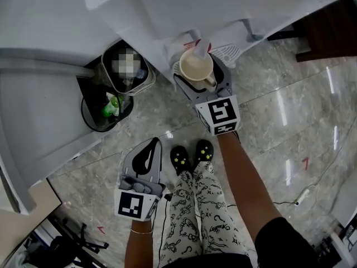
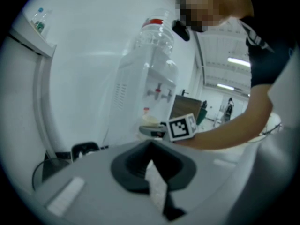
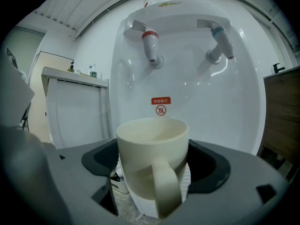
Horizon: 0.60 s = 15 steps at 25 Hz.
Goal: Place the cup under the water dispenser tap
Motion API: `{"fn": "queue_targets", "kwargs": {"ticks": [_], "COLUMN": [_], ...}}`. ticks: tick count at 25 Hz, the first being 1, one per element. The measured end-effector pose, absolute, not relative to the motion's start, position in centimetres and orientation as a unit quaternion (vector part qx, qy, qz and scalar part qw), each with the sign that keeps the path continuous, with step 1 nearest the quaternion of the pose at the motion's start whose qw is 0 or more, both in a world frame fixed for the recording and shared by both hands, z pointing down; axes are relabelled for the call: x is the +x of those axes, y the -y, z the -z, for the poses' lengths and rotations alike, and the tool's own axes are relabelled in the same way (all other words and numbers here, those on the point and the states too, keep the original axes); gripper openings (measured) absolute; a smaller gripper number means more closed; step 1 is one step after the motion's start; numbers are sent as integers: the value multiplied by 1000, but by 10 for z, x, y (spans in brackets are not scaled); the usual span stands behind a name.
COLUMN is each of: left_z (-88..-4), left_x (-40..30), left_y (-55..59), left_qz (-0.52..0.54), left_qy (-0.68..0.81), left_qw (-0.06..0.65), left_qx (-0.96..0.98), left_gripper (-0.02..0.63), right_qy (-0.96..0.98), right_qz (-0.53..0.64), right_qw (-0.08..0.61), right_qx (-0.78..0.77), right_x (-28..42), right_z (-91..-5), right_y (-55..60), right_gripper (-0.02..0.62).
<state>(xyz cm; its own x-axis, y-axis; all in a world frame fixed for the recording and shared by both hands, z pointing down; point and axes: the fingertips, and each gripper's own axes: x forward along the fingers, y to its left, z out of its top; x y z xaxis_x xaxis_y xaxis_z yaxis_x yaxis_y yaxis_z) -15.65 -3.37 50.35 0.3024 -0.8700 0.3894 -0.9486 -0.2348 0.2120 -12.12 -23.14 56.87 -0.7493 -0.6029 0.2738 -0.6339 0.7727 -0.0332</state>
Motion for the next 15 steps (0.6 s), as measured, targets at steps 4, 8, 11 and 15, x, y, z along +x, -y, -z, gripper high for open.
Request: {"fn": "queue_targets", "kwargs": {"ticks": [4,8,11,15], "left_z": [-504,-504,-503,-500], "left_x": [-152,-149,-146,-145], "left_y": [32,31,32,33], "left_qz": [-99,-99,-100,-105], "left_qy": [576,573,572,571], "left_qw": [207,208,204,202], "left_qx": [785,787,789,788], "left_gripper": [-3,-3,-3,-3], "right_qy": [936,940,943,940], "right_qz": [-56,-52,-45,-30], "right_qw": [124,111,108,92], "right_qx": [326,318,312,328], "right_x": [-119,-118,-117,-103], "right_z": [-566,-557,-550,-525], "right_y": [230,227,222,215], "right_gripper": [426,426,428,430]}}
